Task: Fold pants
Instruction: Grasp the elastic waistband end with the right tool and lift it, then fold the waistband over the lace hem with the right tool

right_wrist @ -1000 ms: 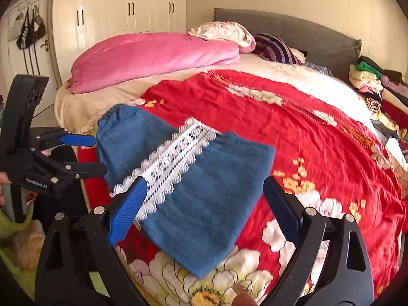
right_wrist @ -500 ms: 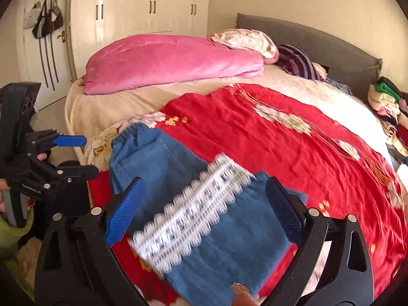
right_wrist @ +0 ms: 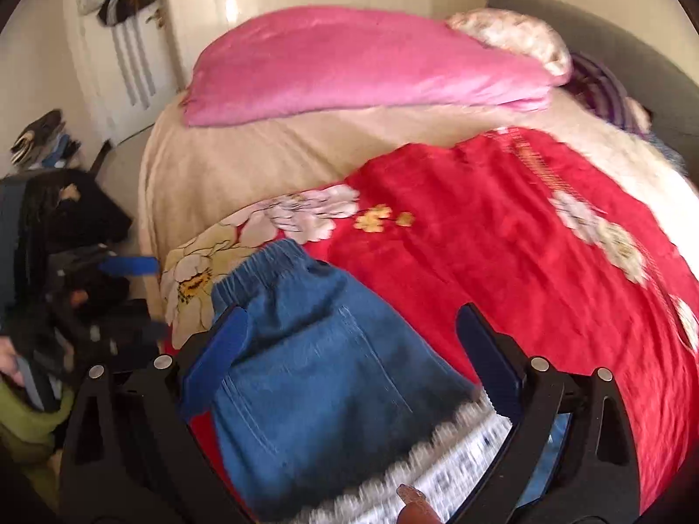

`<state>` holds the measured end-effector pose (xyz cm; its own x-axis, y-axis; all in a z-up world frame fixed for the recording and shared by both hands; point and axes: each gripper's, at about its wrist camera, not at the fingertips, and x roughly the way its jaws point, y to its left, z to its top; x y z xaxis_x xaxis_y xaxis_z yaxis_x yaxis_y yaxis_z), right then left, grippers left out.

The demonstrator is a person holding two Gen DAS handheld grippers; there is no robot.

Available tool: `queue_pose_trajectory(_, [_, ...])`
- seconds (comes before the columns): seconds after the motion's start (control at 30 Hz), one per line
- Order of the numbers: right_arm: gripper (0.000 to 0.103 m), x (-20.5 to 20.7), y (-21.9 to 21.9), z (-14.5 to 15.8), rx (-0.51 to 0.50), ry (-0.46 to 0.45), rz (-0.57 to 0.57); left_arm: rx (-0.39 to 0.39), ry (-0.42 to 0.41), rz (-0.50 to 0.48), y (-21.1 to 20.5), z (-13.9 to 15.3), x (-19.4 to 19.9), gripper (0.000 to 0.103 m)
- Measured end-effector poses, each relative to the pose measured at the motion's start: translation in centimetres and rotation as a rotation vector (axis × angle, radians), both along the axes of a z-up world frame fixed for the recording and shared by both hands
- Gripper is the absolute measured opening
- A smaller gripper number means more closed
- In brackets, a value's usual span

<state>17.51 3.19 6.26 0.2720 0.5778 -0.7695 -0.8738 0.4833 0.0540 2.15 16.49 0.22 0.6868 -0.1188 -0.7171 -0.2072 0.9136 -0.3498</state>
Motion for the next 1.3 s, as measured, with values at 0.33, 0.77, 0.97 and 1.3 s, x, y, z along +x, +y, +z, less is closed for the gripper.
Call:
queue_pose_trajectory(0.33, [0.089,1.6,6.2,-3.4,-0.125,0.14,0.152,-0.074,0.067,-0.065,-1.6,-4.4,3.0,0.049])
queue_pose_trajectory(0.77, [0.028,1.4,6.0,-4.6,0.001,0.226,0.238,-0.111,0.042,-0.067,-1.5,-4.1,2.0,0.076])
queue_pose_trajectory(0.97, [0.025,1.8,-0.9,-0.5,0.192,0.222,0.204,-0.175,-0.001,-0.13,-3.7,-2.7,1.6,0.089])
queue_pose_trajectory(1.3, [0.025,0.9,-9.3,2.4,0.316,0.157,0.163,-0.236,-0.038,-0.286,-11.1,-1.0,4.7,0.091])
